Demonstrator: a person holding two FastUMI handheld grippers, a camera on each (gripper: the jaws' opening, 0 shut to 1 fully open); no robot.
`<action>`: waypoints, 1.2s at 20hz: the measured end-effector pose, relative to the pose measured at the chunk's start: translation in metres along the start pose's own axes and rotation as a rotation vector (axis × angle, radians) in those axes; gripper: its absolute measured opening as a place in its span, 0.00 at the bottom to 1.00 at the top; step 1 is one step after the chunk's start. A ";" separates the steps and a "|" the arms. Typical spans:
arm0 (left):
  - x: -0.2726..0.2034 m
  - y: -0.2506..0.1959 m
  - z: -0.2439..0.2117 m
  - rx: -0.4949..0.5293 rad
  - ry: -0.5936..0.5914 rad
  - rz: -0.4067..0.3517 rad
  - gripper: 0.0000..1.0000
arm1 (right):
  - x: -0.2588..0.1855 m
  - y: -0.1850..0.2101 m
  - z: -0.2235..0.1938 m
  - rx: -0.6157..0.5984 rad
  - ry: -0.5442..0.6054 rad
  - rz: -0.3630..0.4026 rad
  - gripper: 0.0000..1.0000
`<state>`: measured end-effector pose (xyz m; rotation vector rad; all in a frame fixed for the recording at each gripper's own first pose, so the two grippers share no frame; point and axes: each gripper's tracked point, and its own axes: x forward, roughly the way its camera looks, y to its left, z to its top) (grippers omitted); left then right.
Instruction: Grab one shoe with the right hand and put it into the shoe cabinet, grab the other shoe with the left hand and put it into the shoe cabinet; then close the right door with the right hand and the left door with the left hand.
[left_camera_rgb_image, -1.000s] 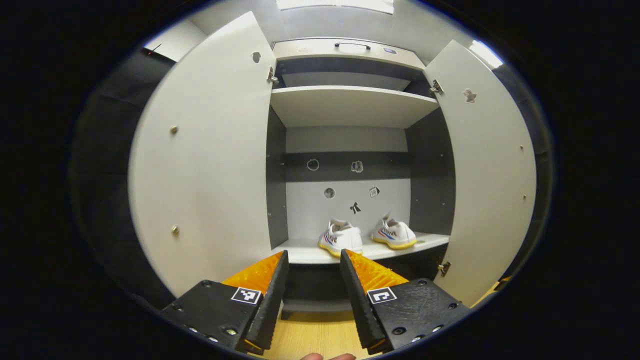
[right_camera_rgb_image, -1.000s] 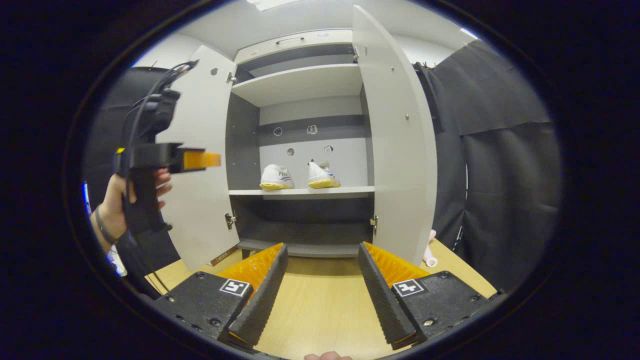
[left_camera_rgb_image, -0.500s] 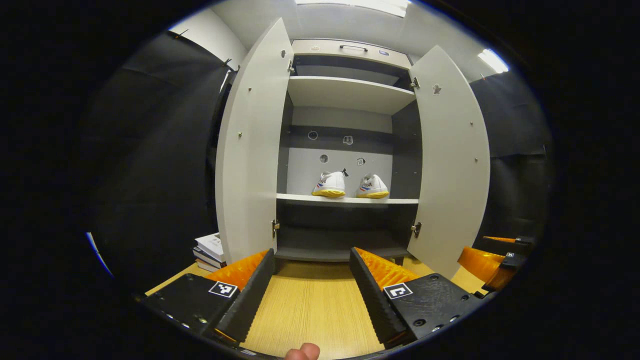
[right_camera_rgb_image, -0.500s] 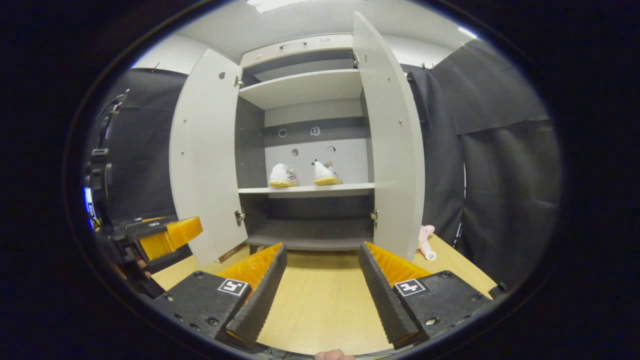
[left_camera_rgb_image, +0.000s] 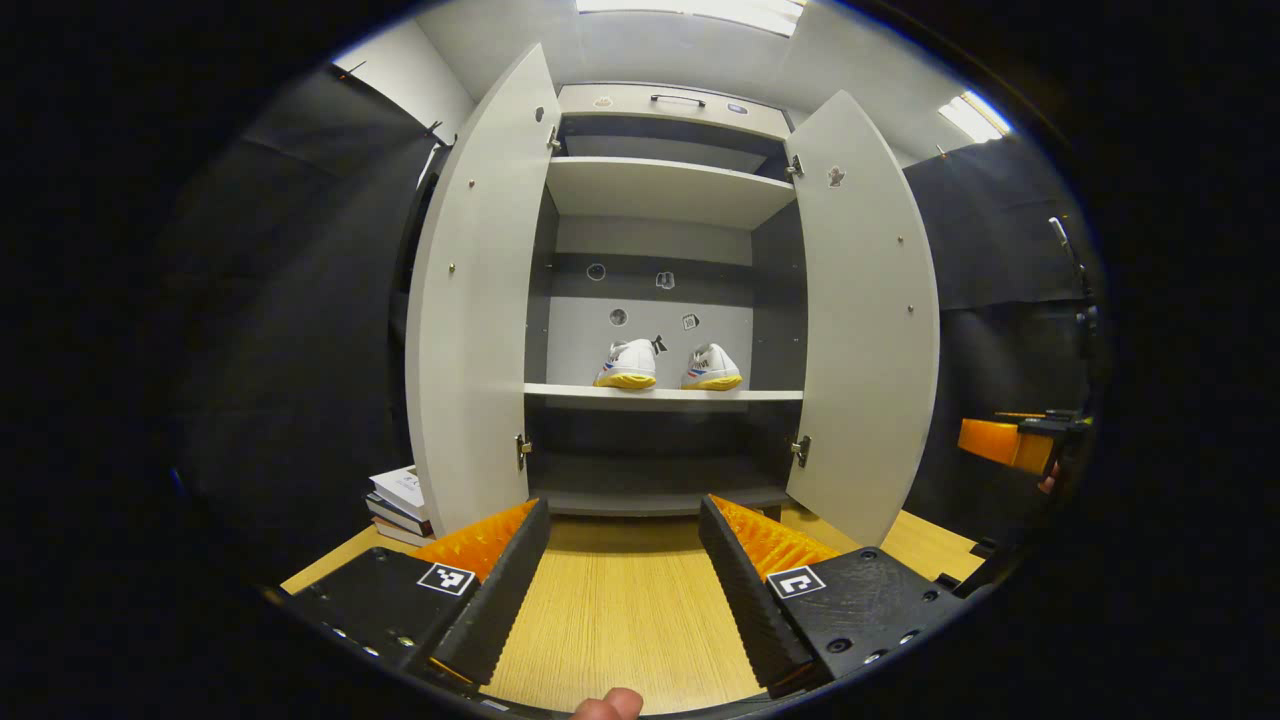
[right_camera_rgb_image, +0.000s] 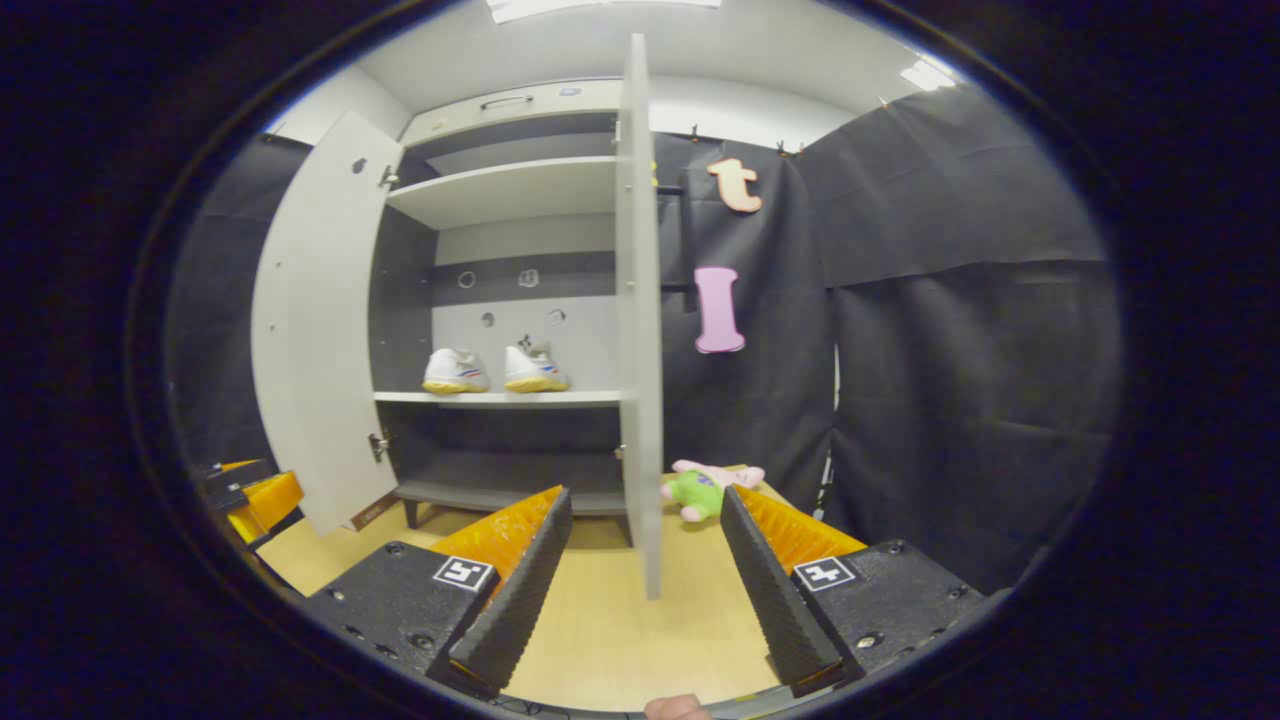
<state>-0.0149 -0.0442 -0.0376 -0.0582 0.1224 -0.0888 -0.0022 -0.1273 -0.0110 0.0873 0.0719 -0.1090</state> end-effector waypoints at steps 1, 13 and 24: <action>0.001 -0.002 -0.002 0.007 0.006 -0.005 0.90 | 0.008 -0.016 0.008 0.011 -0.008 -0.030 0.95; 0.005 -0.001 -0.021 0.054 0.068 -0.007 0.90 | 0.120 -0.084 0.119 -0.006 -0.129 -0.100 0.94; 0.015 -0.010 -0.025 0.023 0.074 -0.029 0.90 | 0.125 -0.025 0.140 -0.004 -0.165 0.011 0.92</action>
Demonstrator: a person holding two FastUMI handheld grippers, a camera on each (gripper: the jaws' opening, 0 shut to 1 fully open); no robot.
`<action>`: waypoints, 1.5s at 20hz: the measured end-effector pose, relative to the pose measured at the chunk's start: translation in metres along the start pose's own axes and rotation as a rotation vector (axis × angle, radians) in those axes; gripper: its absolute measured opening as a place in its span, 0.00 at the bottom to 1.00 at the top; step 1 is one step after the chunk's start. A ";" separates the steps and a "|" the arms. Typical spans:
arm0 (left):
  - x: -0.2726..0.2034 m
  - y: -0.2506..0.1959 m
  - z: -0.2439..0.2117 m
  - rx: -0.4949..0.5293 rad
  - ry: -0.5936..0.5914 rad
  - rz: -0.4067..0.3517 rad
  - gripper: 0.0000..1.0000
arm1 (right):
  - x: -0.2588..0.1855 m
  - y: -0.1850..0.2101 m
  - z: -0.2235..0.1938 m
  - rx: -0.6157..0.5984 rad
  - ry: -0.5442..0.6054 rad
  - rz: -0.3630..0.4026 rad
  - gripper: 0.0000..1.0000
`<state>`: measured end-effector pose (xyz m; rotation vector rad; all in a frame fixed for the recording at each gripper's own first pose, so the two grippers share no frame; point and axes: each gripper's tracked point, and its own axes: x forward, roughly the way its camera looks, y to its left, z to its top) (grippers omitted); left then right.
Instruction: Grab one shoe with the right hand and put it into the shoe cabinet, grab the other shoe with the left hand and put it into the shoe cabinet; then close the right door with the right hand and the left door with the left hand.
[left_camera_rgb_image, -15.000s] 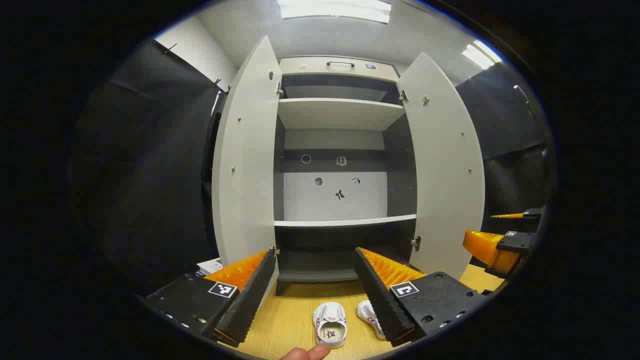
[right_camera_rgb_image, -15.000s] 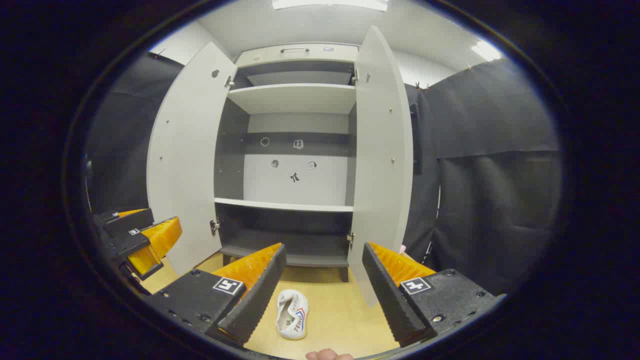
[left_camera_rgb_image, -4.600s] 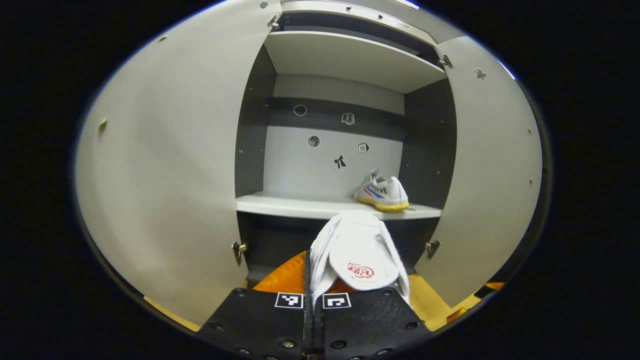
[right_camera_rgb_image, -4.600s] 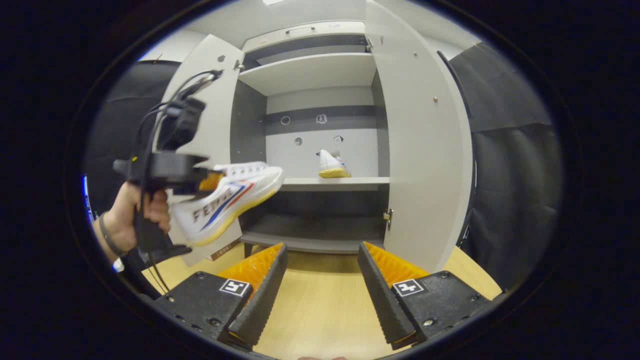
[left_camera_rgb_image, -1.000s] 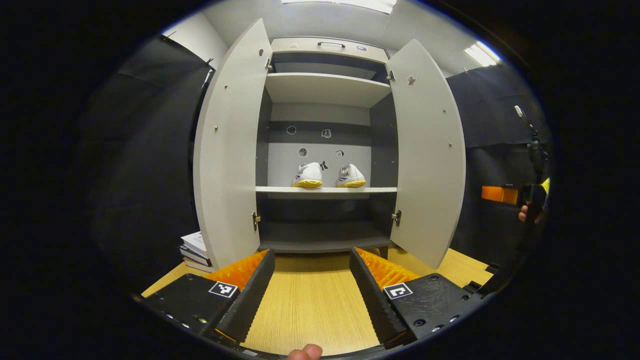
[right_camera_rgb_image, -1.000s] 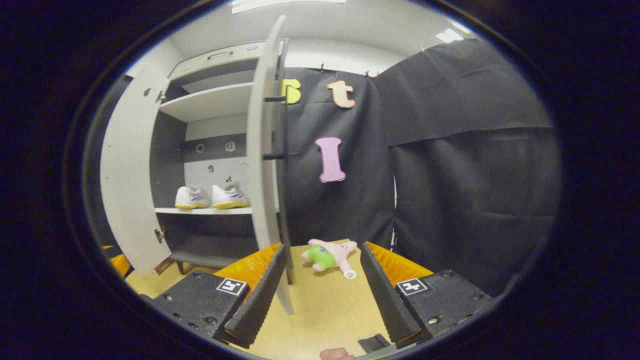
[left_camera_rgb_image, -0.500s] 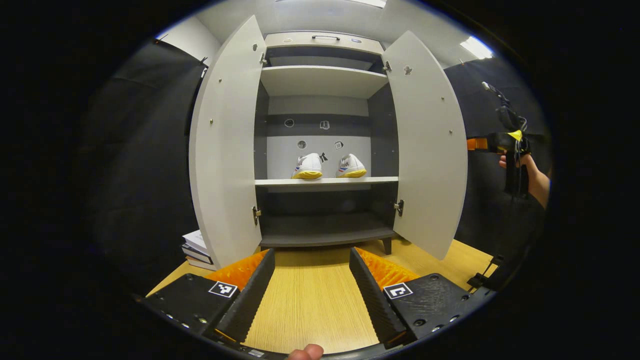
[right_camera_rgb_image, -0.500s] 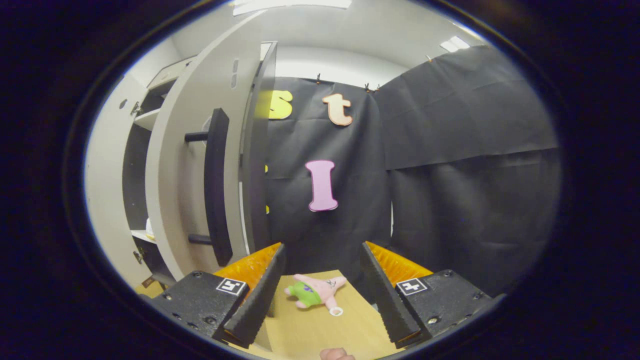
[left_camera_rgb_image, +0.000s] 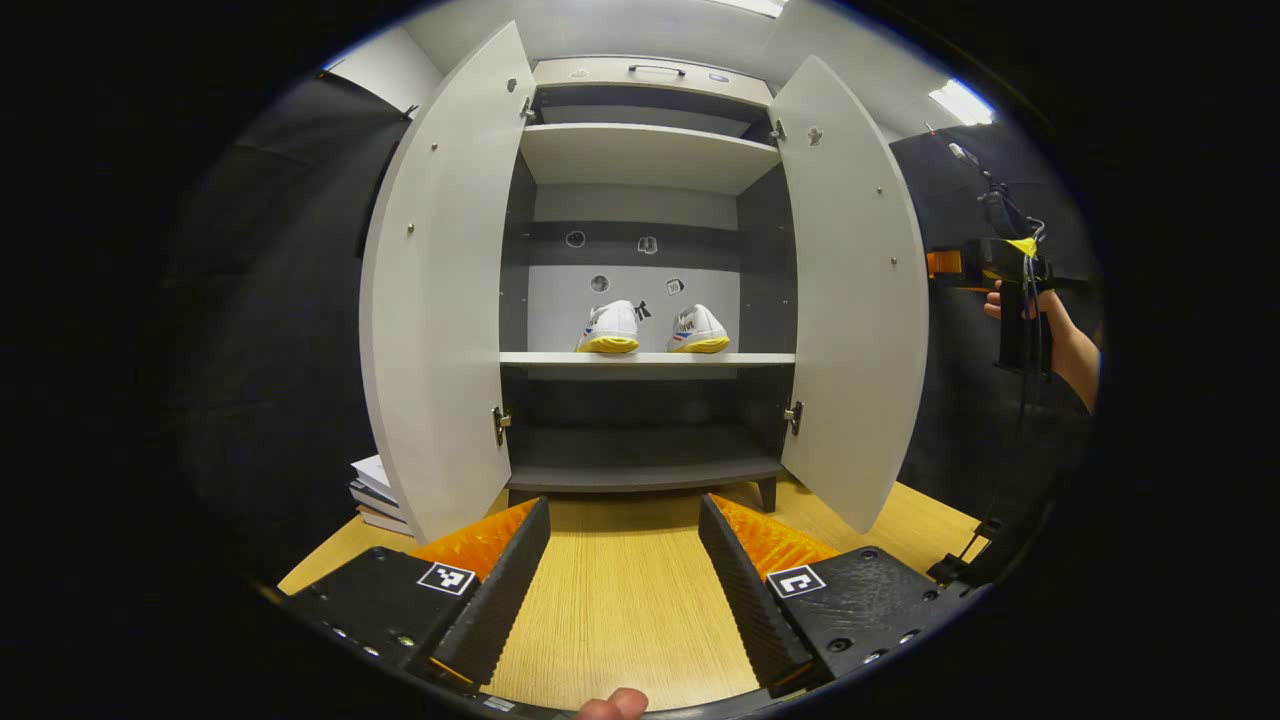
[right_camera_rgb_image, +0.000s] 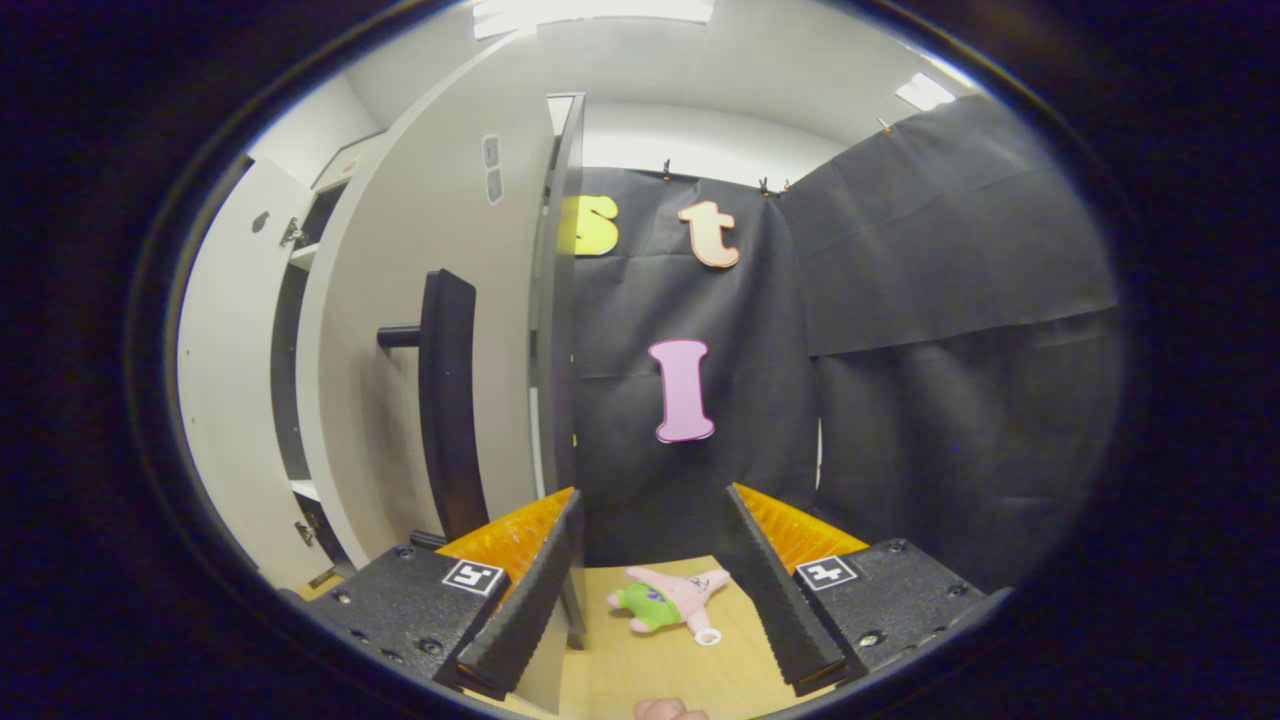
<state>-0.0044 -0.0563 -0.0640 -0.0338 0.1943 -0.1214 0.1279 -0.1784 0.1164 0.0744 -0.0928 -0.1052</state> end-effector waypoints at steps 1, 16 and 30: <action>0.000 0.000 -0.001 0.000 0.003 -0.005 0.90 | -0.001 0.013 -0.001 0.005 0.000 0.018 0.92; -0.017 0.053 -0.014 -0.038 0.028 0.141 0.90 | 0.010 0.140 -0.008 0.030 0.000 0.158 0.94; -0.049 0.179 -0.025 -0.036 0.050 0.430 0.90 | -0.151 0.111 -0.104 -0.044 0.034 0.219 0.94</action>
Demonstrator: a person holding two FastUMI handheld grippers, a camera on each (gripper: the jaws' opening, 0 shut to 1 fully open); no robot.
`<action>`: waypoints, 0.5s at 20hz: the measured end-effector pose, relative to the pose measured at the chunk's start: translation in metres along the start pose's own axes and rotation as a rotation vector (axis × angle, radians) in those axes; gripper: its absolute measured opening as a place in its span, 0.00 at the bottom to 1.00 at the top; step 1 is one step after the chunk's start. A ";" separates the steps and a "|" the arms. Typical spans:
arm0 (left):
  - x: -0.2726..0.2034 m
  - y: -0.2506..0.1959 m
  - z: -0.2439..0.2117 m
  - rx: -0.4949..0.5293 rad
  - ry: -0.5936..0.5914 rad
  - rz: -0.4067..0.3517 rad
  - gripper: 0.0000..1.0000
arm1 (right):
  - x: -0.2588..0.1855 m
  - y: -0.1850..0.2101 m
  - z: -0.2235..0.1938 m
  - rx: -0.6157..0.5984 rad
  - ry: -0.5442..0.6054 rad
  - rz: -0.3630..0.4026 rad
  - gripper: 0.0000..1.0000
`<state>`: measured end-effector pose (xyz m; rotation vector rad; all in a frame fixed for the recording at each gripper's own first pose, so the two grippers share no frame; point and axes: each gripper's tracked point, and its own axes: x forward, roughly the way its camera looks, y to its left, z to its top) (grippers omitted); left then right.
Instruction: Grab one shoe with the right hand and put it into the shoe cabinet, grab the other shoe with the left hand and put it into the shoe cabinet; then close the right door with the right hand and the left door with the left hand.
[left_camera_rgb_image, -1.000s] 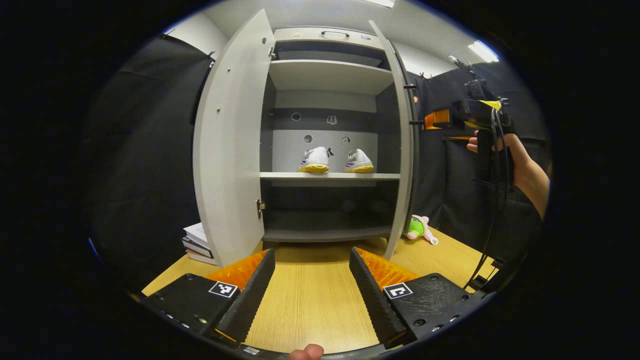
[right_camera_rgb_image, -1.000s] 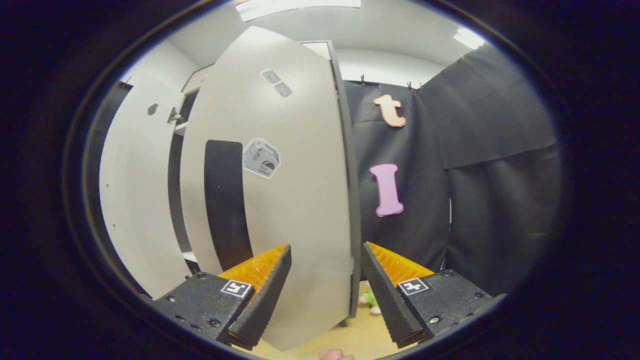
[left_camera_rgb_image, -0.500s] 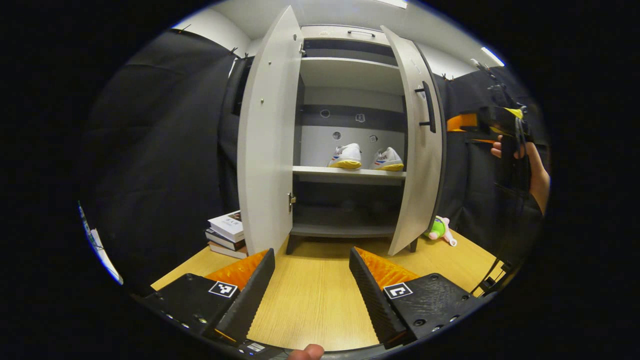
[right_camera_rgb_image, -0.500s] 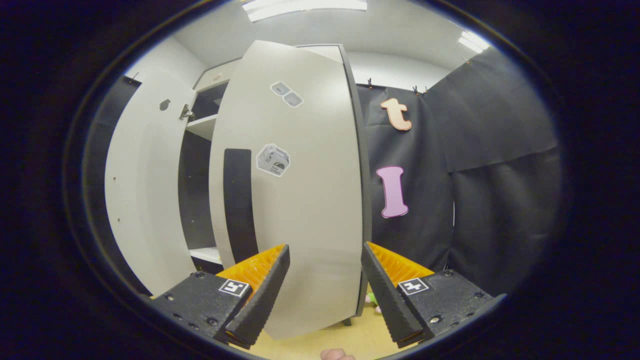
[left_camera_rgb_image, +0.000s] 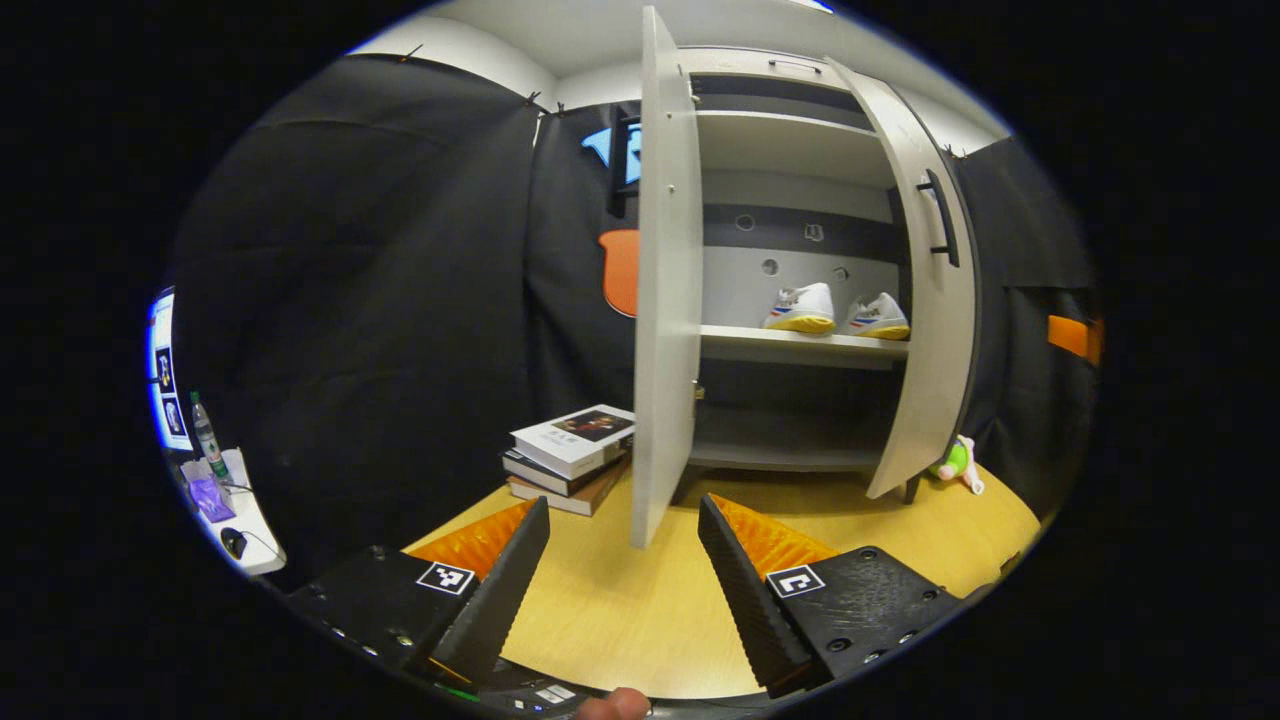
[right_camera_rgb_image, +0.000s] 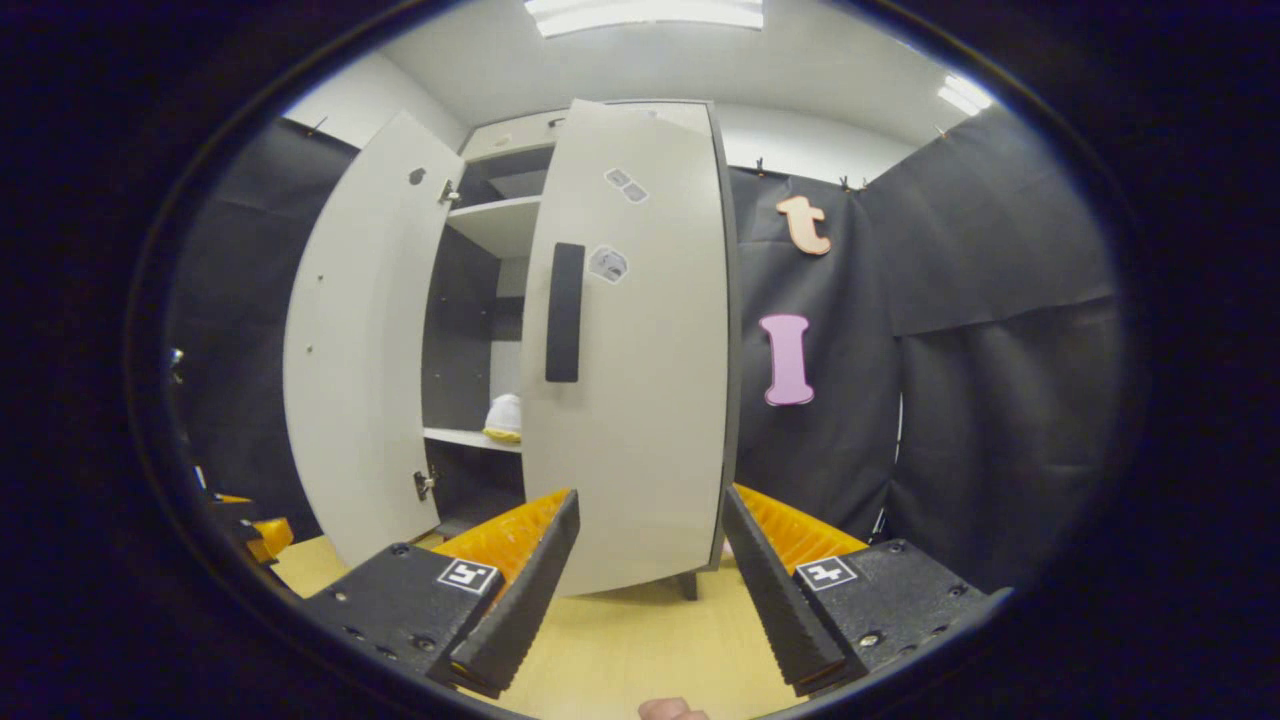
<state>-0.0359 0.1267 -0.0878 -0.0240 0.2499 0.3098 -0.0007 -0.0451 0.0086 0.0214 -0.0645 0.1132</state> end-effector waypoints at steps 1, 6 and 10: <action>0.008 0.015 0.008 0.019 -0.016 0.033 0.90 | -0.006 0.006 -0.005 0.020 0.006 0.025 0.94; 0.043 0.071 0.057 -0.039 -0.057 0.138 0.91 | -0.025 0.020 -0.042 0.045 0.071 0.053 0.94; 0.079 0.086 0.123 -0.032 -0.139 0.117 0.90 | -0.028 0.016 -0.053 0.026 0.105 0.054 0.94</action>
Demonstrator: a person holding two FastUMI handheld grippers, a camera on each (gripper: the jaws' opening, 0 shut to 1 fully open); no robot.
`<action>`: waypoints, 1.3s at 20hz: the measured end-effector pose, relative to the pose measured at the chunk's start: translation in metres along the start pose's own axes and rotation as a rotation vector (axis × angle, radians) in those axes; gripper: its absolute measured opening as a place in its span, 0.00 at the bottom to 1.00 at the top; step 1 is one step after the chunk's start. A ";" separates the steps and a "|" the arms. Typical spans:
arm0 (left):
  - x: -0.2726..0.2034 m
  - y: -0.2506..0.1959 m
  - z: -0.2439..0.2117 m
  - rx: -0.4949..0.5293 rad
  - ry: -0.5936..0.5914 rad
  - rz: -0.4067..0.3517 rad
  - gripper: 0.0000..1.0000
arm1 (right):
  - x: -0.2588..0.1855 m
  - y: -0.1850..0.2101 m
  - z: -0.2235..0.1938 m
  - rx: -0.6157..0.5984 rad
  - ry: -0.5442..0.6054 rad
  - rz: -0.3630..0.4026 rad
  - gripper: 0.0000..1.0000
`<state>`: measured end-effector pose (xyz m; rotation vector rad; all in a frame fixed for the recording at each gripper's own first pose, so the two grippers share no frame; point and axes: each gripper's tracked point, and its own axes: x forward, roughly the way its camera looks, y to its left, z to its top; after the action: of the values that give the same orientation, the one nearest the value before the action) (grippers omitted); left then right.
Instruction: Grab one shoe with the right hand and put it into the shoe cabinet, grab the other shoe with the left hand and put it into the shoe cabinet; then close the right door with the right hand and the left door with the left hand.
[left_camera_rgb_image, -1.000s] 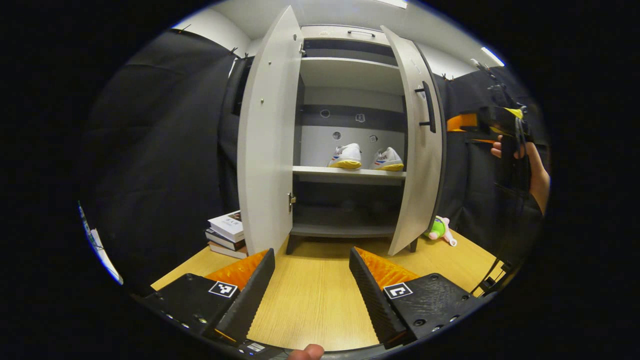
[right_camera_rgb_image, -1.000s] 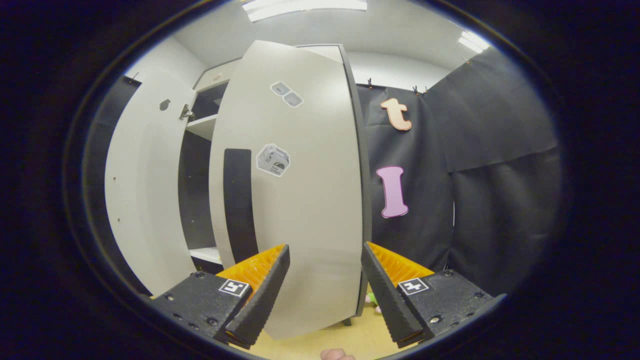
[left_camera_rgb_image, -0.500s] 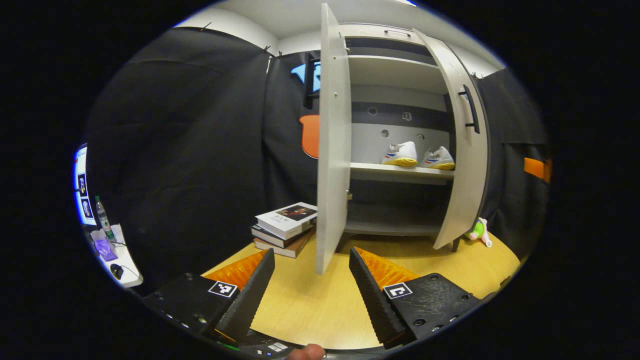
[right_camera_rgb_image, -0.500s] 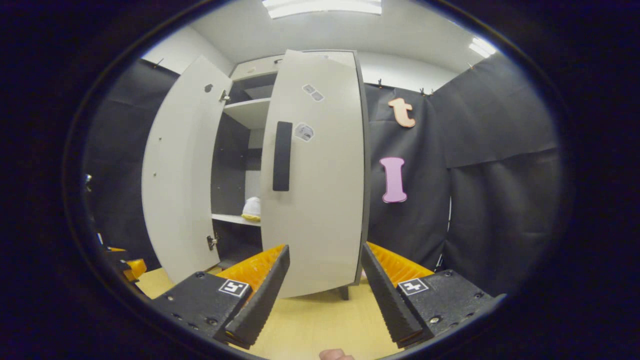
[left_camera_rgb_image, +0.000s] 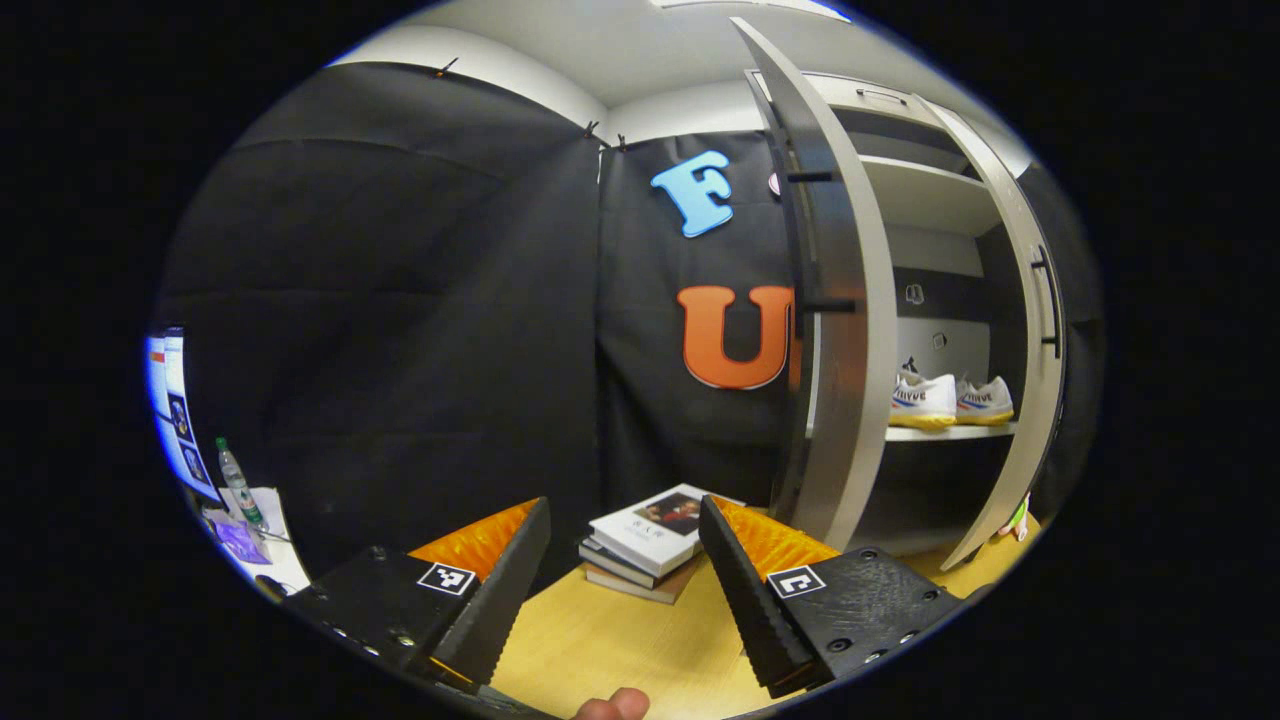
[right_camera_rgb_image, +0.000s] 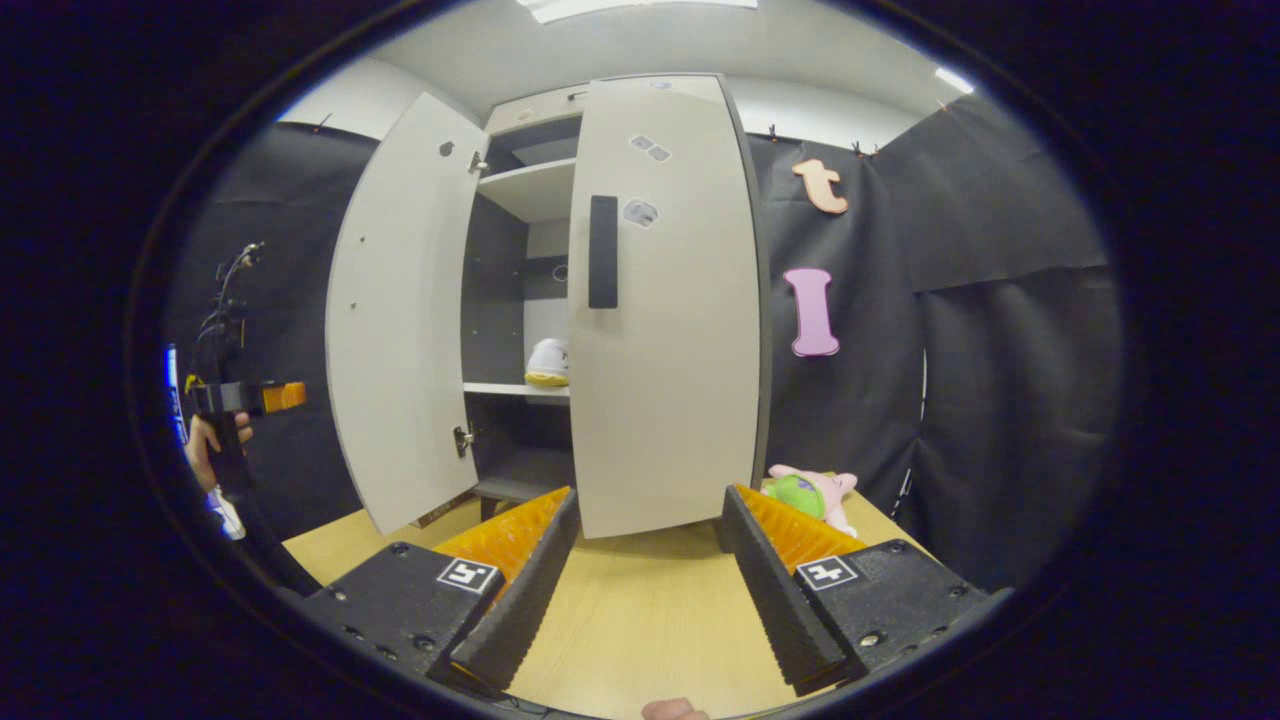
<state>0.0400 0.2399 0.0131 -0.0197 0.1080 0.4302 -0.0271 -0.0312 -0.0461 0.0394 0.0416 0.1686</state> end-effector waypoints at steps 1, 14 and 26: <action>0.010 -0.001 0.015 0.009 -0.018 -0.012 0.90 | 0.000 -0.003 -0.001 -0.004 0.004 -0.006 0.94; 0.051 -0.022 0.089 -0.047 -0.069 -0.113 0.90 | -0.001 -0.037 -0.009 0.033 0.037 -0.074 0.94; 0.015 -0.133 0.087 -0.063 -0.082 -0.285 0.90 | 0.002 -0.046 -0.004 0.007 0.029 -0.091 0.94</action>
<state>0.1178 0.1292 0.0976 -0.0781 0.0099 0.1496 -0.0177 -0.0757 -0.0524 0.0415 0.0724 0.0785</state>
